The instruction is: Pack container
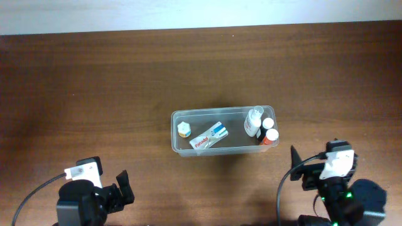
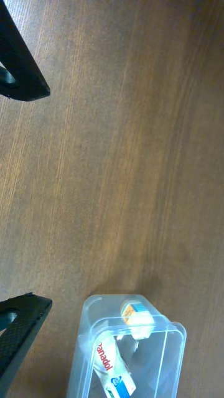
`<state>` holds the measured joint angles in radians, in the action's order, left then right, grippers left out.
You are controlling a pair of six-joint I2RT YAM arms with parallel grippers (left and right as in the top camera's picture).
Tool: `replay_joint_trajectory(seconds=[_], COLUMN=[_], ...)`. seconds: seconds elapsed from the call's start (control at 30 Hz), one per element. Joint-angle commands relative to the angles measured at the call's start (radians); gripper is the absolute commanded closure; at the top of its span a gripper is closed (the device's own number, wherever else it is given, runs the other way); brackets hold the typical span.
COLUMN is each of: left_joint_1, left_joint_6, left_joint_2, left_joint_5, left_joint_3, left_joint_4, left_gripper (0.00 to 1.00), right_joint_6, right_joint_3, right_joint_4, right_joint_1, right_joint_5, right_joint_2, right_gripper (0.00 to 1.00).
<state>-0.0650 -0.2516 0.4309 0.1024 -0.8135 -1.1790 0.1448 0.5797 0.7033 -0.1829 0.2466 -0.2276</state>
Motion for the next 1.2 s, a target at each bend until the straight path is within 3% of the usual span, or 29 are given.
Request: replay_joint_trajectory(seconds=[0.0,0.2,0.4,0.57,0.73,1.17], left_joint_1=[0.002,0.002,0.002,0.002,0.002,0.002], left_joint_6=[-0.006,-0.006,-0.006,-0.006,-0.006,-0.006], left_joint_2=[-0.005,-0.005,-0.005,-0.005,-0.005,-0.005], left_joint_5=[-0.008,-0.008,-0.008,-0.008,-0.008,-0.008], left_joint_3=[0.008,0.008,0.008,0.008,0.008,0.008], left_joint_4=[0.000,0.000,0.000,0.000,0.000,0.000], left_gripper=[0.01,0.01,0.01,0.01,0.01,0.00], right_joint_6=[0.061,0.061,0.055,-0.163,-0.096,-0.097], right_joint_3=[-0.172,-0.359,-0.466,-0.563,-0.574,-0.574], right_joint_4=[-0.148,-0.388,-0.552,-0.646,-0.624,-0.625], right_joint_1=[0.042,0.117,0.146,0.146,0.150,0.150], right_joint_5=[0.077,0.042,-0.073,-0.236,-0.239,-0.240], right_joint_2=[0.101,0.220,0.224,0.224,0.224,0.224], right_gripper=[0.02,0.02,0.02,0.02,0.02,0.02])
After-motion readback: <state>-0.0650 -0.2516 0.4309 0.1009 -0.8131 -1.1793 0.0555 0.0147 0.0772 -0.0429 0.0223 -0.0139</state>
